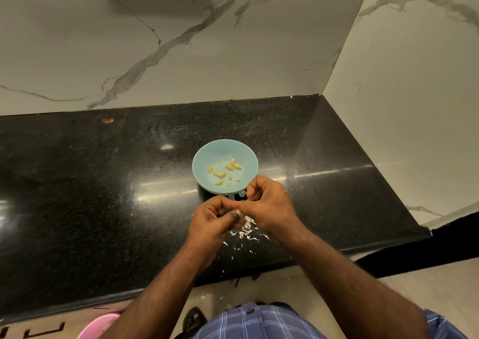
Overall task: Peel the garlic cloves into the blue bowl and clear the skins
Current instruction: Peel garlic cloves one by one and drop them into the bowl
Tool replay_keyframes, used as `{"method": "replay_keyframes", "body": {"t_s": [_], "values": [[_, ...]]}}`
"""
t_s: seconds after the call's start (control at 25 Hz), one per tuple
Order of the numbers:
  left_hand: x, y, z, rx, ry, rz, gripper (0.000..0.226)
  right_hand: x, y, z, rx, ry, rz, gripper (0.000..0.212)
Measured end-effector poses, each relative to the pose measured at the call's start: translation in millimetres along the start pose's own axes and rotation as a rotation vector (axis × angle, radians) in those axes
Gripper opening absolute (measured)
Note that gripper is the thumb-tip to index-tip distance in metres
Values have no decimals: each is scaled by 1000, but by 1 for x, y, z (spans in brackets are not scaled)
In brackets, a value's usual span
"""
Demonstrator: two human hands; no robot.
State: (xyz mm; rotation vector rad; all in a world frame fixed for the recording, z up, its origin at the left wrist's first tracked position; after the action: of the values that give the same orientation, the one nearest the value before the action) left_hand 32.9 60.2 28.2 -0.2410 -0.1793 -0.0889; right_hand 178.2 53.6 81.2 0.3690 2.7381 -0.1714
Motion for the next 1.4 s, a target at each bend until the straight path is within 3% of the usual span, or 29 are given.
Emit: {"method": "replay_keyframes", "body": {"t_s": [0.2, 0.32, 0.48, 0.64, 1.08, 1.28, 1.4], "values": [[1, 0, 1, -55, -84, -16, 10, 0, -3, -6, -38, 17, -2, 38], [1, 0, 1, -87, -98, -25, 9, -1, -2, -5, -69, -44, -5, 26], [5, 1, 5, -126, -149, -24, 16, -1, 0, -5, -151, -169, -14, 32], [8, 4, 12, -188, -206, -33, 7, 0, 3, -6, -201, -173, -27, 31], [10, 11, 25, -246, -208, -54, 33, -3, 13, -15, -408, -246, -23, 28], [8, 15, 27, -302, -243, -47, 23, -2, 16, -12, -498, -243, -15, 27], [7, 17, 28, -337, -282, -25, 7, -5, 23, -3, -355, -109, -45, 22]]}}
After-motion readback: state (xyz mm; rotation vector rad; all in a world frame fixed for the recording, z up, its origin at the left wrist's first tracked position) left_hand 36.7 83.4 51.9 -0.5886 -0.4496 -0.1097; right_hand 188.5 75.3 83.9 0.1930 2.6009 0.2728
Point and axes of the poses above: each hand's wrist, its own y-axis towards the middle knuckle, its own x-axis out of the palm, z = x × y, the point moved 3 cm from there along y, towards the middle knuckle, and after that the axes turned 8 degrees about z, right-handed, at the moved point
